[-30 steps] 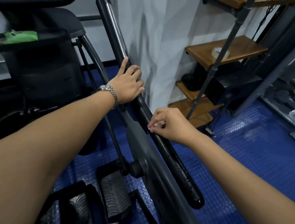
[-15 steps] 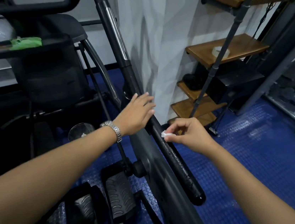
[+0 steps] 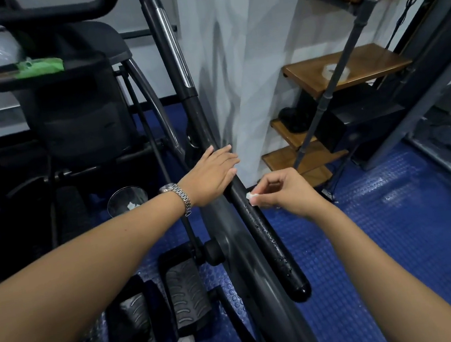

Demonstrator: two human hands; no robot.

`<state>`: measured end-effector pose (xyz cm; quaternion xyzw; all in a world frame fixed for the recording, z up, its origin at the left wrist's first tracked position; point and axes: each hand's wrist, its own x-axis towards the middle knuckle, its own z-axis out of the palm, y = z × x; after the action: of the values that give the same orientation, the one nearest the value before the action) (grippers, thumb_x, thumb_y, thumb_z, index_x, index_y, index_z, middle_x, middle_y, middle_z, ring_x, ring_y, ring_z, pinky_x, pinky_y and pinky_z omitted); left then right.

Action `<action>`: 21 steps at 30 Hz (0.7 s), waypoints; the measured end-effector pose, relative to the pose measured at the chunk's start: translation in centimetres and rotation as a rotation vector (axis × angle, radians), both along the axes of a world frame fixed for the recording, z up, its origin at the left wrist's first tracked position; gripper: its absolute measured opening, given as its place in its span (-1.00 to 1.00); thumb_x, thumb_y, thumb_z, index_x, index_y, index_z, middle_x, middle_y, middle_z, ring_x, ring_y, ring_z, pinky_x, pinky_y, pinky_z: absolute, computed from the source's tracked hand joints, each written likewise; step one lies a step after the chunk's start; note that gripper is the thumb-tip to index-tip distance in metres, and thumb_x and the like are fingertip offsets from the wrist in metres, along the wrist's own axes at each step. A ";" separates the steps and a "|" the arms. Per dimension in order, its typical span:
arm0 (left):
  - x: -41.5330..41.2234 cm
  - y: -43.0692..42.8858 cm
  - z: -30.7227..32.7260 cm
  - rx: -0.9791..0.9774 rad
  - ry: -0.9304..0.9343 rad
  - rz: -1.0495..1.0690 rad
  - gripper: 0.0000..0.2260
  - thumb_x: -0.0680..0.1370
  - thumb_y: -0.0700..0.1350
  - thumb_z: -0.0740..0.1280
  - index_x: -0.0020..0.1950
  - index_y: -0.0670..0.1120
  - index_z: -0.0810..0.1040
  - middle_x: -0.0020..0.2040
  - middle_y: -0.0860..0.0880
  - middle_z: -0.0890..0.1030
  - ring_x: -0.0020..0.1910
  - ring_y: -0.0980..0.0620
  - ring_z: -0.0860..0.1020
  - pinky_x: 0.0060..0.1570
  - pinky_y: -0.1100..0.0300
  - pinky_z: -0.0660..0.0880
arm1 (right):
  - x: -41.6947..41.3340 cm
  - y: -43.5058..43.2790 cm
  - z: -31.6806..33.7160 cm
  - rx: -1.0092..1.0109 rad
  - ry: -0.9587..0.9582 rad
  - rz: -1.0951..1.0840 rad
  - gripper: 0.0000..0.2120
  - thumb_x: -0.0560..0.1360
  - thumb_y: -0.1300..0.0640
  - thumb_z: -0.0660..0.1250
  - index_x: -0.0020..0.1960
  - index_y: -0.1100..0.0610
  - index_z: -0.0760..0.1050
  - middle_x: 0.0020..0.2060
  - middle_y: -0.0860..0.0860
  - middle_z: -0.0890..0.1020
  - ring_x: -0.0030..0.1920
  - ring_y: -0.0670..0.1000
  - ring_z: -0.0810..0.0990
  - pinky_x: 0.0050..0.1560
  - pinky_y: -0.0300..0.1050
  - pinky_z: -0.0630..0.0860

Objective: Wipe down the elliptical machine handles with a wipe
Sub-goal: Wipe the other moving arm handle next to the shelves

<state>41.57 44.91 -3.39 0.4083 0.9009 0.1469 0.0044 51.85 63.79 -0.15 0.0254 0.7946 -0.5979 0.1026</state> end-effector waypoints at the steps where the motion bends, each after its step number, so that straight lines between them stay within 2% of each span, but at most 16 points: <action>1: 0.0 0.0 0.0 -0.006 -0.002 0.000 -0.58 0.66 0.01 -0.06 0.47 -0.10 0.26 0.48 0.01 0.28 0.52 0.10 0.00 0.46 0.14 -0.22 | -0.2 -0.3 0.0 -0.008 0.010 -0.024 -0.90 0.37 0.31 0.51 -0.20 0.32 0.60 -0.29 0.07 0.70 -0.26 -0.05 0.66 -0.24 -0.29 0.54; 4: 0.1 0.1 0.2 -0.030 -0.015 -0.004 -0.57 0.66 0.01 -0.07 0.48 -0.11 0.26 0.48 0.01 0.27 0.52 0.11 -0.01 0.45 0.16 -0.24 | -0.5 -1.5 -0.5 0.005 0.110 -0.099 -0.91 0.38 0.30 0.50 -0.24 0.17 0.62 -0.36 -0.01 0.67 -0.31 -0.11 0.61 -0.23 -0.28 0.52; 9: 0.0 0.1 0.6 -0.047 -0.037 -0.010 -0.57 0.66 0.02 -0.07 0.48 -0.12 0.25 0.48 0.00 0.27 0.52 0.10 -0.01 0.45 0.15 -0.24 | 1.6 0.1 -0.1 0.067 0.042 0.004 -0.93 0.35 0.28 0.52 -0.21 0.23 0.63 -0.24 0.07 0.71 -0.14 0.10 0.68 -0.02 -0.07 0.63; 12: 0.0 0.1 0.5 -0.040 -0.035 -0.009 -0.57 0.67 0.01 -0.08 0.48 -0.12 0.25 0.48 -0.01 0.28 0.52 0.09 -0.01 0.45 0.15 -0.24 | 1.6 0.2 0.5 0.124 0.008 0.047 -0.91 0.35 0.26 0.53 -0.21 0.23 0.63 -0.27 0.07 0.71 -0.23 0.00 0.66 -0.09 -0.12 0.61; 15: 0.1 0.1 0.5 -0.042 -0.040 -0.009 -0.56 0.66 0.01 -0.08 0.47 -0.13 0.26 0.47 -0.02 0.29 0.53 0.08 0.00 0.47 0.11 -0.21 | 0.6 -1.2 0.4 0.172 0.096 -0.033 -0.93 0.36 0.23 0.53 -0.23 0.17 0.64 -0.30 0.04 0.70 -0.25 -0.05 0.64 -0.11 -0.14 0.60; 17: 0.2 0.1 0.5 -0.046 -0.042 -0.009 -0.56 0.66 0.01 -0.07 0.47 -0.14 0.26 0.47 -0.03 0.29 0.53 0.08 0.00 0.48 0.09 -0.19 | 0.5 -1.9 0.1 0.206 0.166 -0.076 -0.93 0.37 0.22 0.53 -0.23 0.11 0.64 -0.32 -0.02 0.68 -0.28 -0.14 0.61 -0.16 -0.22 0.55; 19: 0.3 0.2 0.7 -0.057 -0.043 -0.010 -0.57 0.66 0.01 -0.07 0.47 -0.14 0.26 0.47 -0.03 0.29 0.53 0.07 0.00 0.48 0.09 -0.19 | 1.3 -1.5 0.2 0.269 0.184 -0.031 -0.93 0.37 0.20 0.53 -0.22 0.10 0.65 -0.32 -0.07 0.66 -0.28 -0.19 0.59 -0.18 -0.31 0.50; 21: 0.2 0.2 0.7 -0.053 -0.048 -0.010 -0.57 0.66 0.01 -0.07 0.47 -0.13 0.26 0.47 -0.03 0.28 0.53 0.07 0.00 0.49 0.08 -0.19 | 2.4 -0.4 0.8 0.319 0.142 0.068 -0.93 0.35 0.19 0.54 -0.23 0.10 0.66 -0.30 -0.06 0.68 -0.27 -0.19 0.60 -0.19 -0.31 0.50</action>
<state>41.78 45.08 -2.71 0.4090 0.9021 0.1325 0.0377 54.28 63.35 0.64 -0.0277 0.8851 -0.4606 0.0607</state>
